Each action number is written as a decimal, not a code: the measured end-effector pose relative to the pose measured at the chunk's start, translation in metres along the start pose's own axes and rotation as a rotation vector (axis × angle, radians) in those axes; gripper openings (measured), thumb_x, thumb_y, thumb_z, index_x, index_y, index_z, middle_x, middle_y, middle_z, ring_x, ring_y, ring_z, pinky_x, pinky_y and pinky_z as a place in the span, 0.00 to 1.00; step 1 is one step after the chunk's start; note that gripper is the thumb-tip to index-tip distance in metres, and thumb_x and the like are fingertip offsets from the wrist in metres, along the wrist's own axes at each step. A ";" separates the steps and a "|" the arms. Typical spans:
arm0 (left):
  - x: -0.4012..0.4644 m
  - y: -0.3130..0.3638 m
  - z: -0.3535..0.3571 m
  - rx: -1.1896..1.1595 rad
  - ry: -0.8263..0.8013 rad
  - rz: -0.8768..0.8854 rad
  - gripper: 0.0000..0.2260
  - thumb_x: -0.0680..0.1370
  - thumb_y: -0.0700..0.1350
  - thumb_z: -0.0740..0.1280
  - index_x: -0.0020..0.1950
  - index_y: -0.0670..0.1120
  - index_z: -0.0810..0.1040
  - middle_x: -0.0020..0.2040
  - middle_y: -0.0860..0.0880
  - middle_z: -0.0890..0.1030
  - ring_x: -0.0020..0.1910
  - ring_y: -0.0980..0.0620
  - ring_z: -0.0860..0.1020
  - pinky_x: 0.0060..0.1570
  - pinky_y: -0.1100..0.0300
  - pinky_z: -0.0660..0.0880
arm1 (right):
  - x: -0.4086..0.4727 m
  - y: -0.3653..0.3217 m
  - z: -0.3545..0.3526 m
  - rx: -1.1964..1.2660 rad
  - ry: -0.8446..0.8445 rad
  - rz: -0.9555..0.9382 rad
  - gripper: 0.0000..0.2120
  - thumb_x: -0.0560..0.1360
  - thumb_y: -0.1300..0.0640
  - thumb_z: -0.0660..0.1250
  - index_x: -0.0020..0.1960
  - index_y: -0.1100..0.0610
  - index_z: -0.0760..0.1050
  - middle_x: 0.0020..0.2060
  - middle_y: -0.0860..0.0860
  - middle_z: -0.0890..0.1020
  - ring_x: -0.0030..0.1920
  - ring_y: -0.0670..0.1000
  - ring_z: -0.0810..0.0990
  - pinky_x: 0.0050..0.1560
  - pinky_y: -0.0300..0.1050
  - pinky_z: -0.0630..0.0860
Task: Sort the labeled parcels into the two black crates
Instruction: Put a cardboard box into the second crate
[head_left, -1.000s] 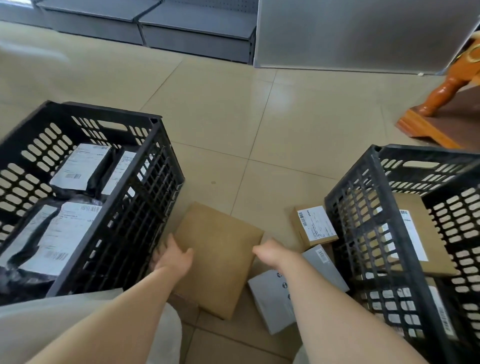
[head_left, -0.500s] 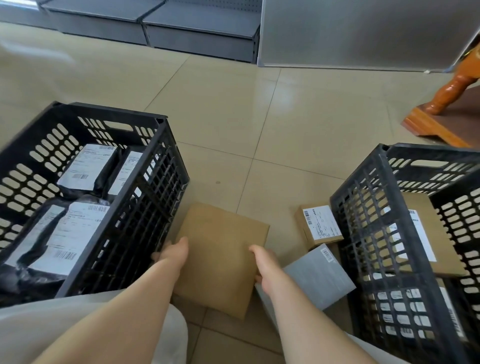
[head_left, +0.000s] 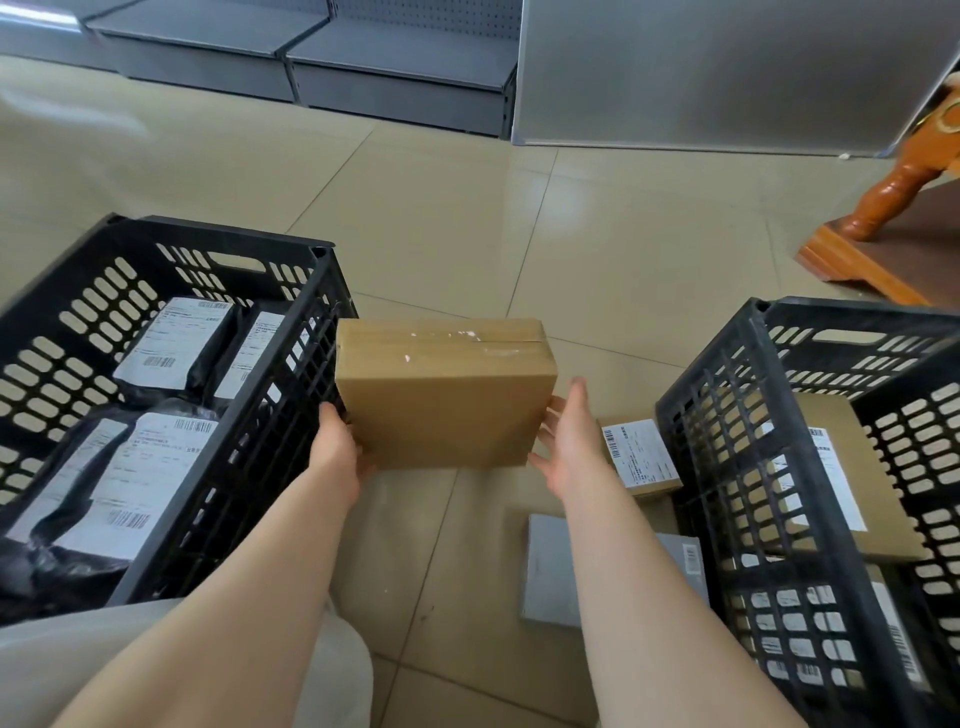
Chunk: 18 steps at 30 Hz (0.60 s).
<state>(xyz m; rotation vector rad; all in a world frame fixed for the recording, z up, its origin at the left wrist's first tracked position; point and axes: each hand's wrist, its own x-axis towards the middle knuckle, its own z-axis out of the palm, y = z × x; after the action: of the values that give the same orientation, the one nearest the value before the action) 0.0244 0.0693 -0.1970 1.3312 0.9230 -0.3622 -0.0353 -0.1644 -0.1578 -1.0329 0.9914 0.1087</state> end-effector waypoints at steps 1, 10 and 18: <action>-0.002 0.000 -0.001 -0.031 -0.030 -0.001 0.28 0.81 0.63 0.52 0.63 0.43 0.77 0.52 0.45 0.80 0.52 0.45 0.78 0.61 0.51 0.74 | 0.000 -0.006 -0.006 0.013 -0.013 0.011 0.29 0.78 0.30 0.52 0.56 0.52 0.78 0.57 0.49 0.81 0.59 0.52 0.77 0.59 0.57 0.72; 0.002 0.004 -0.020 -0.133 -0.151 -0.024 0.23 0.79 0.62 0.61 0.60 0.44 0.76 0.58 0.45 0.78 0.60 0.45 0.76 0.60 0.51 0.76 | 0.008 -0.022 -0.044 -0.382 -0.154 0.201 0.38 0.67 0.26 0.65 0.57 0.58 0.78 0.52 0.56 0.84 0.55 0.55 0.81 0.62 0.63 0.73; -0.010 -0.003 -0.021 0.103 -0.274 -0.054 0.16 0.77 0.63 0.60 0.48 0.53 0.80 0.48 0.48 0.82 0.43 0.49 0.80 0.45 0.56 0.76 | 0.010 -0.020 -0.055 -0.319 -0.290 0.178 0.13 0.74 0.45 0.62 0.52 0.48 0.81 0.37 0.51 0.80 0.42 0.53 0.76 0.58 0.59 0.75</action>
<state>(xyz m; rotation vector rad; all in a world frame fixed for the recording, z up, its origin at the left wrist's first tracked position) 0.0086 0.0857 -0.1907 1.3134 0.7186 -0.6249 -0.0543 -0.2201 -0.1593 -1.1772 0.8125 0.5636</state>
